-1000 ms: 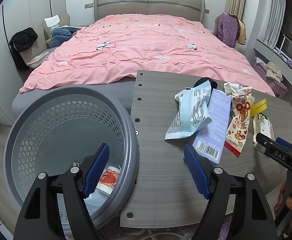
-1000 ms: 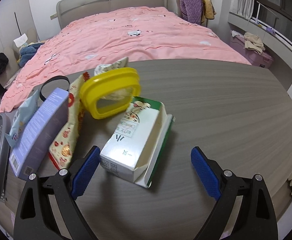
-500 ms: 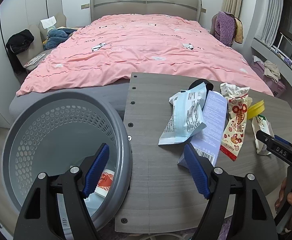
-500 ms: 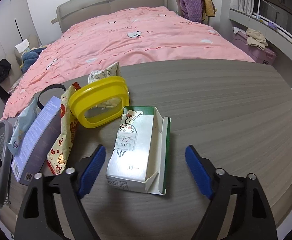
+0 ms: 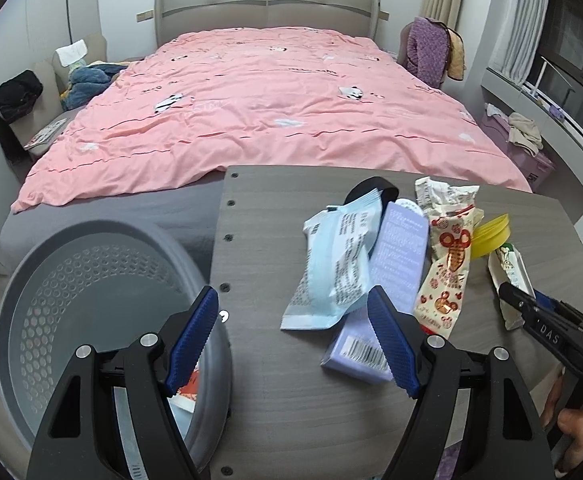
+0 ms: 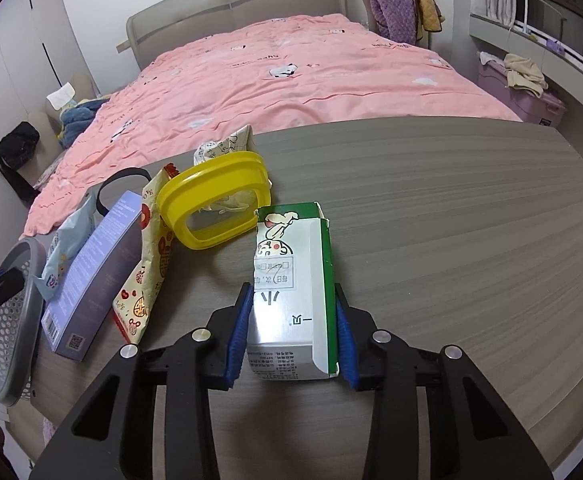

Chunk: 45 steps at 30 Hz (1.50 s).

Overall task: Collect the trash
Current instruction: 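Grasp the blue wet-wipe pack with the left gripper while the right gripper holds the carton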

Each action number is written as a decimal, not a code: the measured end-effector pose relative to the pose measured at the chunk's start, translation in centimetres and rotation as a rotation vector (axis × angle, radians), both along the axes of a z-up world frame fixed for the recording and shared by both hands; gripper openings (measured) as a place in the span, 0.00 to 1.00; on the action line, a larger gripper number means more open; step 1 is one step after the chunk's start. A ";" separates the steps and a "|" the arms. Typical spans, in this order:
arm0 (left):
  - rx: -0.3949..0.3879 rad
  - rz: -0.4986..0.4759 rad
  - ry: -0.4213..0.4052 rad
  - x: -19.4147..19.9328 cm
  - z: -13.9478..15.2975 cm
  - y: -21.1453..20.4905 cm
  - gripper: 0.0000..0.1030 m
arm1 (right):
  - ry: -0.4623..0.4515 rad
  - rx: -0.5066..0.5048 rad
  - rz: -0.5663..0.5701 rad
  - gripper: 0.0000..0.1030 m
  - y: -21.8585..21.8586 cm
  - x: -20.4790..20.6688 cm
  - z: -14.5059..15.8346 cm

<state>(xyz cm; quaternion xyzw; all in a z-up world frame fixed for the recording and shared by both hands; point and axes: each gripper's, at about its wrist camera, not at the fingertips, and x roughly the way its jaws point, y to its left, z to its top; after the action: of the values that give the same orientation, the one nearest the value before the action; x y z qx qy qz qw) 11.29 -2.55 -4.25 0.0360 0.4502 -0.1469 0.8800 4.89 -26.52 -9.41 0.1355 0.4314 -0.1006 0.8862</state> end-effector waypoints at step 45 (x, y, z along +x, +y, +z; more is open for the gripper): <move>-0.016 -0.001 0.183 8.1 -4.9 -2.0 0.46 | -0.062 0.108 0.004 0.36 -3.3 -2.2 0.4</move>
<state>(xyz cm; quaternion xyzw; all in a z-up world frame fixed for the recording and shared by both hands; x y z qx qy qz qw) 19.42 -4.58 -9.15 0.0158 0.5278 -0.1534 0.8353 2.68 -29.80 -8.98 0.1852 0.4090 -0.0713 0.8907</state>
